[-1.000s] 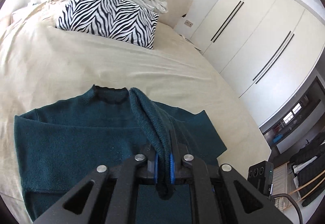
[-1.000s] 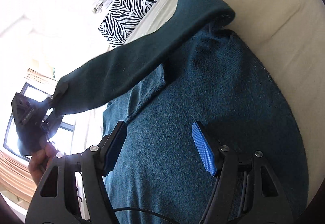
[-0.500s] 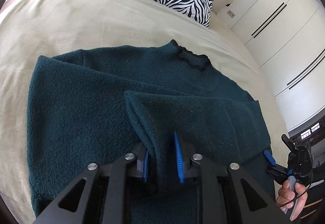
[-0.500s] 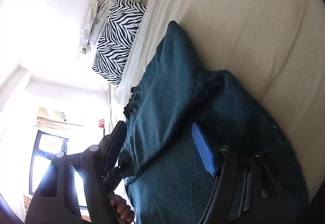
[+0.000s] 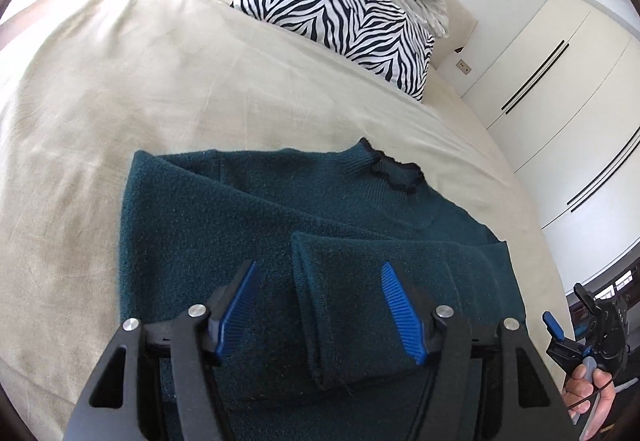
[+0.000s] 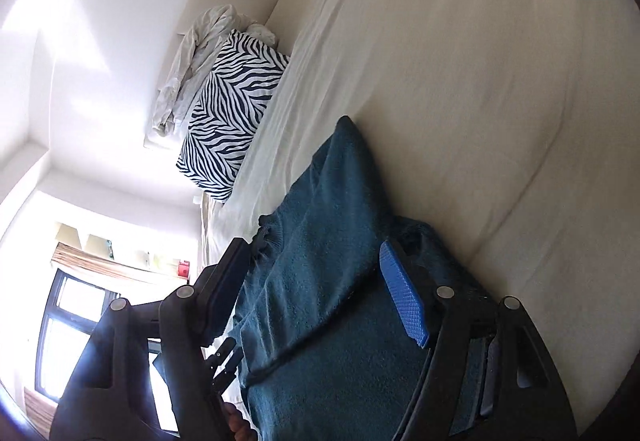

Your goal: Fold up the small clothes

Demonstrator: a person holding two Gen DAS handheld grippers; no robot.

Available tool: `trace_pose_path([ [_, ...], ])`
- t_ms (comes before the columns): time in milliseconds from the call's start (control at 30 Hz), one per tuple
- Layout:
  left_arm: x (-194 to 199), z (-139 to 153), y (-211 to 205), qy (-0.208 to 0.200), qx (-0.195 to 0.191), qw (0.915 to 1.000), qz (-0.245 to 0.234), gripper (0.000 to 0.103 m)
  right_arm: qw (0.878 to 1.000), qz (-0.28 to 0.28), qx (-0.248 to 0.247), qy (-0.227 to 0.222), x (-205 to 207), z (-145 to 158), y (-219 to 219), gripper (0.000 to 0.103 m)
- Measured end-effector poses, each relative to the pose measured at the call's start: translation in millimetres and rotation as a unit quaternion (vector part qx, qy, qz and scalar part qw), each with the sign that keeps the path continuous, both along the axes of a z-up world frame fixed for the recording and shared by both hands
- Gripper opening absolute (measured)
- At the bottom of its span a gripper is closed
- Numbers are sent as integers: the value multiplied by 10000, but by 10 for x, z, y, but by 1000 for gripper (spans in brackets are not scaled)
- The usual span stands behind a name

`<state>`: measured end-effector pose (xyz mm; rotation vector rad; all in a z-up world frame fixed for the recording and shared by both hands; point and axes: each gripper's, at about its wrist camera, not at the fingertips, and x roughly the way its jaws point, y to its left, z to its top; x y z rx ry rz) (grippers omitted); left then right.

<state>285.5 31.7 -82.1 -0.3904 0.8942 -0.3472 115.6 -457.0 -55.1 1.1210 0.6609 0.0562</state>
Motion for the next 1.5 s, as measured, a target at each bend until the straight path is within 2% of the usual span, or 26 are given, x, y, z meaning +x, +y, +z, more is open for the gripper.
trace_pose_path([
  [100, -9, 111, -207, -211, 283, 9988, -337, 67, 9984, 502, -60, -239, 296, 106, 141, 68],
  [167, 54, 26, -328, -70, 526, 9973, -502, 67, 9966, 812, -11, -157, 552, 48, 230, 68],
  [233, 174, -197, -372, 295, 756, 9956, -476, 67, 9941, 1075, 148, 53, 837, -96, 274, 68],
  [267, 217, -331, -359, 451, 748, 9951, -470, 66, 9940, 1066, 132, 221, 957, -190, 263, 68],
  [333, 197, -380, -339, 80, 717, 9960, -528, 66, 9948, 911, 80, 457, 1102, -376, 165, 67],
  [400, 194, -405, -359, -28, 768, 9955, -552, 68, 9953, 812, 319, 422, 1201, -498, 24, 66],
  [500, 202, -434, -434, -149, 866, 9939, -668, 78, 9968, 606, 314, 405, 1315, -514, -177, 66],
  [567, 210, -447, -481, -208, 937, 9927, -731, 86, 9957, 674, 487, 414, 1421, -588, -266, 66],
  [667, 202, -459, -521, -295, 1003, 9914, -785, 89, 9940, 745, 722, 341, 1467, -670, -361, 66],
  [800, 199, -466, -490, -346, 869, 9925, -786, 89, 9910, 1220, 499, 250, 1302, -633, -295, 66],
  [1000, 169, -476, -506, -388, 922, 9919, -786, 90, 9844, 1702, 413, 173, 731, -587, -182, 66],
  [1100, 162, -476, -506, -400, 954, 9916, -782, 90, 9852, 1677, 327, 135, 428, -566, -200, 66],
  [1233, 155, -478, -510, -441, 983, 9912, -775, 90, 9863, 1566, 480, 179, 139, -598, -267, 65],
  [1333, 144, -484, -514, -470, 982, 9911, -760, 90, 9909, 1282, 196, 366, -101, -504, -299, 66],
  [1400, 132, -492, -530, -501, 1014, 9908, -737, 91, 9931, 1142, 174, 212, -209, -382, -283, 68],
  [1500, 123, -497, -554, -524, 1088, 9901, -720, 91, 9927, 1153, 237, -279, -201, -145, -112, 68],
])
